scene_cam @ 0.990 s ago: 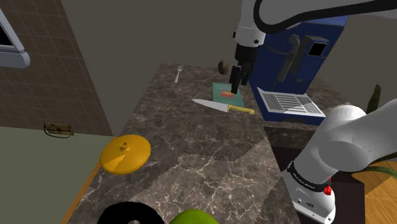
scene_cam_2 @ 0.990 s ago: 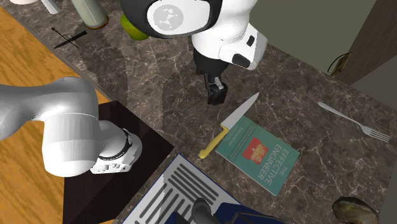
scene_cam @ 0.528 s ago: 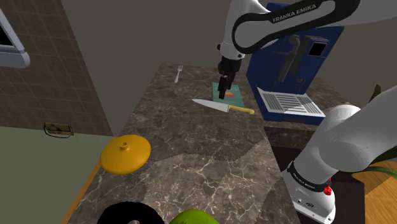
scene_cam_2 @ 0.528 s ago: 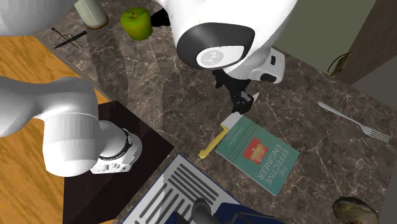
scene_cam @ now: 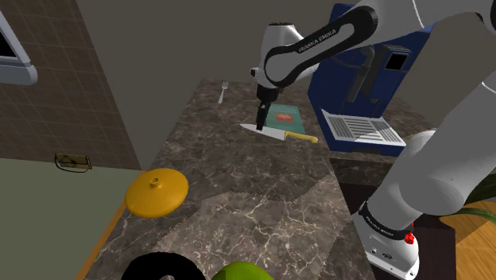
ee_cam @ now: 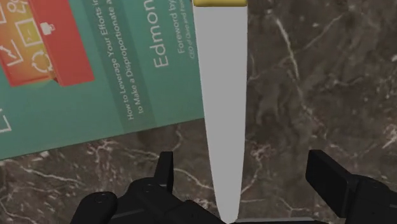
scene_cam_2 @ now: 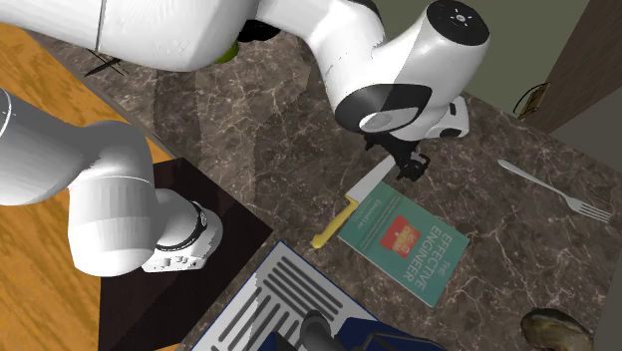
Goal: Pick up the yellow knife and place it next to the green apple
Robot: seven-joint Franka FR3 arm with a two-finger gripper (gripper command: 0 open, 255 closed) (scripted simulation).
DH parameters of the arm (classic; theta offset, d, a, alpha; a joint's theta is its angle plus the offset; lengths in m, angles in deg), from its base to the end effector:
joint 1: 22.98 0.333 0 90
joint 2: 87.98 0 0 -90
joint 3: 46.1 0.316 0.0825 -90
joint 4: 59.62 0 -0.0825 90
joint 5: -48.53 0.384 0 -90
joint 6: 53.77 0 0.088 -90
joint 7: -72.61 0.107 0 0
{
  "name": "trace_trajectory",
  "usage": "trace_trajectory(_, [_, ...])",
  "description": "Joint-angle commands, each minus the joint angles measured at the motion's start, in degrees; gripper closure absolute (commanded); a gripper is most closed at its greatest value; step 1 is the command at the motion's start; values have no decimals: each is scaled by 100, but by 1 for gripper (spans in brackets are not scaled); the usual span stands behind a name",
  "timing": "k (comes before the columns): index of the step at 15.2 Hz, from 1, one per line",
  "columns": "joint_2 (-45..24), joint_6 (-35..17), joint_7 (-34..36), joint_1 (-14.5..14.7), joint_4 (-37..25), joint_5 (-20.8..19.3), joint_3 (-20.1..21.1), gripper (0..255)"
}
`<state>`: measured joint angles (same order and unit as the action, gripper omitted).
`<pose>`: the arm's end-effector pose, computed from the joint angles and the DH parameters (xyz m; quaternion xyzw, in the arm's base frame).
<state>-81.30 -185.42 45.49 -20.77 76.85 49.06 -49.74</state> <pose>0.4843 -0.0120 0.3699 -0.9755 -0.2195 -0.0174 0.0030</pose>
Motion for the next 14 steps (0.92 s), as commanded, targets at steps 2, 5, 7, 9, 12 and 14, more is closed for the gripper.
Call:
trace_trajectory(2, [-241,-304,-116,0,36,19,-17,0])
trace_trajectory(5, [-406,-544,-130,3,111,38,-17,0])
trace_trajectory(7, [-497,-669,-138,4,146,49,-16,0])
trace_trajectory(9, [-497,-669,-138,4,146,49,-16,0])
trace_trajectory(12, [-497,-669,-138,4,146,49,-16,0])
trace_trajectory(14, [-497,-668,-138,4,145,49,-16,0])
